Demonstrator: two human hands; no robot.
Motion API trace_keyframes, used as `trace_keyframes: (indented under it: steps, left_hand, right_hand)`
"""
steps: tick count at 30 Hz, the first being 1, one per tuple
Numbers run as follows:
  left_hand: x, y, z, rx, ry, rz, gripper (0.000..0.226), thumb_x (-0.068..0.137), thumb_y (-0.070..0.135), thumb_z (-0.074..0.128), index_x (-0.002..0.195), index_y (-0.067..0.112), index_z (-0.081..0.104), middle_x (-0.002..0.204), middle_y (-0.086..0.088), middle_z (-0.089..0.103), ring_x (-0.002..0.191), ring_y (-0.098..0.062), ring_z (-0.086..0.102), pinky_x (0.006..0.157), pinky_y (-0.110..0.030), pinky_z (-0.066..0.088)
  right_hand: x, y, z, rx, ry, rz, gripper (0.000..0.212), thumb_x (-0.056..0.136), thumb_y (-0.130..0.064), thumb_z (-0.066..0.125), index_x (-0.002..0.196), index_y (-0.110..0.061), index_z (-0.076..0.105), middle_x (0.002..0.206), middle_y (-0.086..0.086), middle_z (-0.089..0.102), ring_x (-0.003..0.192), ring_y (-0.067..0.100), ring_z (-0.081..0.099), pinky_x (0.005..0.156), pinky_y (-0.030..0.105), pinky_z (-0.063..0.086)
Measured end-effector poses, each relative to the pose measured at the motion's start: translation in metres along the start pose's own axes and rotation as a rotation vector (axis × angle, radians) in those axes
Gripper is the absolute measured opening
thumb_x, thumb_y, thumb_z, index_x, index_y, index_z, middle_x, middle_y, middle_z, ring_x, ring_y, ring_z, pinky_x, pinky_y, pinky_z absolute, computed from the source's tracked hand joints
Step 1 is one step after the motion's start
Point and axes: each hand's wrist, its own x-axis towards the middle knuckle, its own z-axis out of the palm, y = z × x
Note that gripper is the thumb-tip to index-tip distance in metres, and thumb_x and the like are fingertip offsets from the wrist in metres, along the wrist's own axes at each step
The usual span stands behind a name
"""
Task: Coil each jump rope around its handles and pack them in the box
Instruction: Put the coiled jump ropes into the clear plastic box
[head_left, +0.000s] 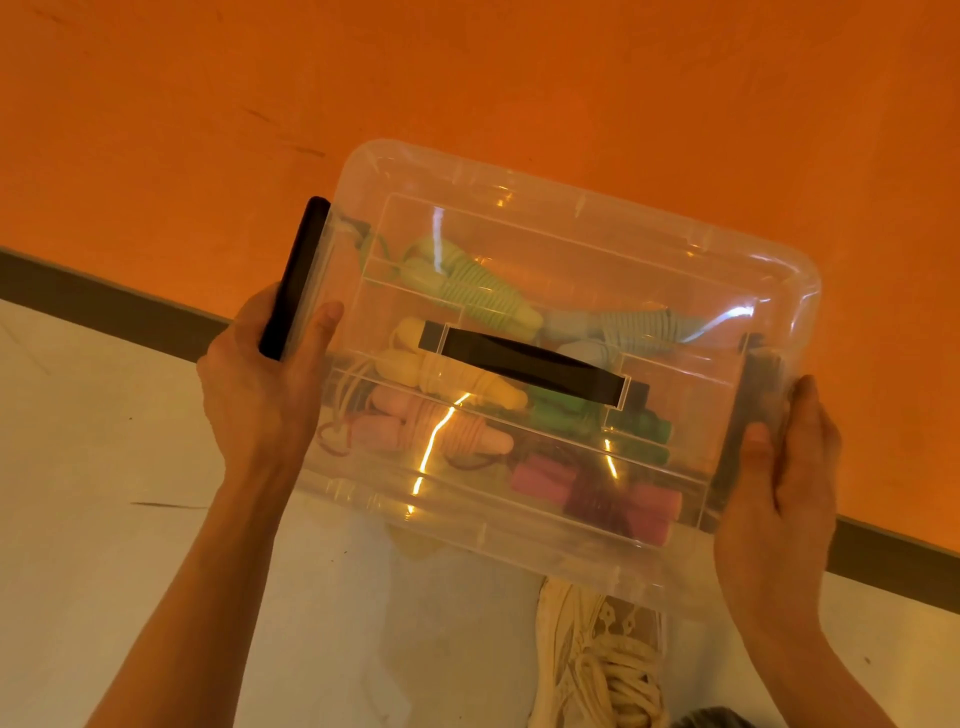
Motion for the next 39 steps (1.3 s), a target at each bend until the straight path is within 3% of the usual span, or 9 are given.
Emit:
trace_keyframes:
  steps: [7,11,14,18,21,27,32,34,39]
  left_hand:
    - [-0.002,-0.002,0.003,-0.023,0.031,-0.027,0.044,0.091,0.046,0.061,0.127,0.022,0.062,0.111,0.004,0.069,0.102,-0.015,0.065,0.089,-0.043,0.055]
    - [-0.001,-0.002,0.003,-0.032,0.015,-0.011,0.041,0.092,0.046,0.059,0.127,0.025,0.062,0.109,0.006,0.069,0.100,-0.012,0.065,0.087,-0.039,0.055]
    - [0.000,-0.004,0.003,-0.036,0.003,-0.006,0.043,0.092,0.047,0.058,0.129,0.025,0.060,0.111,0.007,0.069,0.101,-0.012,0.065,0.087,-0.039,0.055]
    - [0.000,-0.004,0.003,-0.042,-0.007,-0.002,0.045,0.092,0.047,0.058,0.131,0.025,0.059,0.114,0.007,0.068,0.103,-0.011,0.064,0.089,-0.039,0.055]
    - [0.000,-0.005,0.003,-0.050,-0.009,0.005,0.044,0.092,0.046,0.058,0.131,0.026,0.059,0.114,0.007,0.068,0.103,-0.012,0.064,0.090,-0.040,0.055]
    - [0.001,-0.008,0.003,-0.091,-0.008,0.000,0.046,0.091,0.046,0.060,0.133,0.028,0.058,0.117,0.008,0.067,0.107,-0.010,0.064,0.093,-0.040,0.054]
    - [0.002,-0.010,0.004,-0.080,-0.012,0.009,0.048,0.091,0.047,0.060,0.134,0.028,0.056,0.119,0.009,0.067,0.108,-0.008,0.063,0.093,-0.037,0.053]
    - [0.002,-0.010,0.004,-0.074,-0.013,0.012,0.049,0.091,0.048,0.060,0.135,0.028,0.055,0.120,0.011,0.065,0.109,-0.007,0.062,0.094,-0.035,0.053]
    - [0.002,-0.010,0.004,-0.071,-0.011,0.011,0.049,0.091,0.049,0.059,0.135,0.029,0.055,0.121,0.012,0.065,0.109,-0.006,0.062,0.094,-0.036,0.053]
  right_hand:
    - [0.000,-0.001,-0.001,0.028,-0.008,0.047,0.048,0.105,-0.023,0.032,0.152,-0.023,0.021,0.147,0.001,0.032,0.103,-0.024,0.041,0.080,0.016,0.039]
    - [0.000,-0.001,-0.001,0.069,0.006,0.069,0.049,0.102,-0.037,0.035,0.149,-0.029,0.026,0.145,-0.010,0.035,0.118,-0.014,0.040,0.095,0.027,0.041]
    - [0.004,0.002,-0.001,0.157,0.012,0.289,0.060,0.094,-0.055,0.042,0.148,-0.035,0.025,0.149,-0.012,0.034,0.133,0.007,0.038,0.107,0.046,0.038]
    - [0.011,0.003,-0.002,0.297,-0.100,0.566,0.075,0.067,-0.082,0.047,0.126,-0.037,0.052,0.124,-0.002,0.060,0.113,0.025,0.058,0.096,0.058,0.046]
    - [0.010,-0.006,-0.005,0.290,-0.077,0.544,0.042,0.076,-0.076,0.049,0.096,-0.042,0.063,0.099,-0.001,0.066,0.098,0.030,0.063,0.087,0.059,0.051]
    - [0.012,-0.016,-0.013,0.237,-0.003,0.512,0.056,0.070,-0.067,0.061,0.112,-0.031,0.063,0.101,-0.001,0.067,0.096,0.024,0.064,0.088,0.051,0.053]
    - [0.013,-0.026,-0.019,0.238,-0.049,0.492,0.031,0.069,-0.060,0.063,0.079,-0.030,0.064,0.100,0.026,0.062,0.079,0.039,0.060,0.079,0.057,0.053]
    - [0.011,-0.026,-0.016,0.234,-0.064,0.466,0.026,0.077,-0.056,0.061,0.082,-0.030,0.064,0.090,0.020,0.065,0.068,0.024,0.062,0.066,0.047,0.055]
    - [0.011,-0.017,-0.013,0.172,-0.054,0.373,0.005,0.090,-0.044,0.057,0.087,-0.040,0.056,0.095,0.009,0.064,0.080,0.022,0.062,0.072,0.041,0.055]
